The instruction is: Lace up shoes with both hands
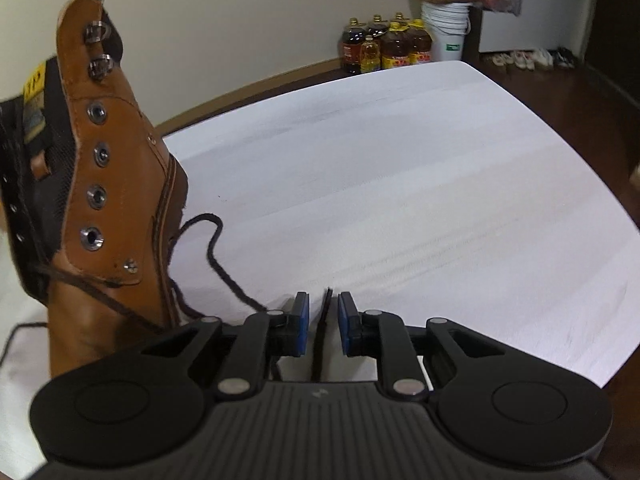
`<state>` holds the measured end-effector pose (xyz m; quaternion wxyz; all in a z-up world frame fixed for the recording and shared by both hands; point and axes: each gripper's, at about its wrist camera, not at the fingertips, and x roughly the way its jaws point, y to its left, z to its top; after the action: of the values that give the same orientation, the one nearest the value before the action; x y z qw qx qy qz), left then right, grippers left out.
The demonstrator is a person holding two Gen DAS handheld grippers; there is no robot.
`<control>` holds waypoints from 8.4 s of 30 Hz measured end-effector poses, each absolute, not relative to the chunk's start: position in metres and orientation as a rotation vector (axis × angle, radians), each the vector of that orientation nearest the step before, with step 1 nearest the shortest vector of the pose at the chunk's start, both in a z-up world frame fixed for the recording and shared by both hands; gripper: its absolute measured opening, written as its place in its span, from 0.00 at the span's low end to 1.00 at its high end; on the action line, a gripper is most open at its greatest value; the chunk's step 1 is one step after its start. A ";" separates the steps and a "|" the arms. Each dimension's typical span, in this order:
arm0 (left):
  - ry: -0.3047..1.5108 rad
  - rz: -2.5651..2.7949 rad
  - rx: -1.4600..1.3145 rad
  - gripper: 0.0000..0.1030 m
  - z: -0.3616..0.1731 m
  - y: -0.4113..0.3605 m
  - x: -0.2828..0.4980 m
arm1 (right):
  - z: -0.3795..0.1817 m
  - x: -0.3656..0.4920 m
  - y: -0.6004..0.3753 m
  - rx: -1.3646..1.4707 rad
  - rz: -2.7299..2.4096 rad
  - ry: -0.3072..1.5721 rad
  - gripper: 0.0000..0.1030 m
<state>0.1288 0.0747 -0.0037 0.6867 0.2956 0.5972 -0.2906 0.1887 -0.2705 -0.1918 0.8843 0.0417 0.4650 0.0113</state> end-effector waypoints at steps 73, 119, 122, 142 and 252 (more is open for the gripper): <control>0.997 -1.013 0.680 0.04 0.049 -0.080 0.195 | -0.151 0.165 -0.171 0.052 0.213 0.802 0.18; 1.155 -1.082 1.035 0.04 0.005 -0.132 0.206 | -0.164 0.138 -0.239 0.503 0.288 0.702 0.10; 1.143 -1.085 1.005 0.04 0.004 -0.122 0.206 | -0.169 0.132 -0.261 0.649 0.258 0.684 0.14; 1.130 -1.072 0.861 0.07 0.013 -0.117 0.216 | -0.252 0.148 -0.315 1.484 0.325 0.667 0.03; 1.138 -0.629 0.416 0.22 -0.022 0.124 0.033 | -0.046 -0.121 -0.283 0.831 -0.150 0.505 0.03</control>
<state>0.0335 0.1245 -0.0222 0.7758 0.1924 0.5260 -0.2905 -0.1211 -0.2834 -0.0459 0.8813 0.3991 0.2424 -0.0721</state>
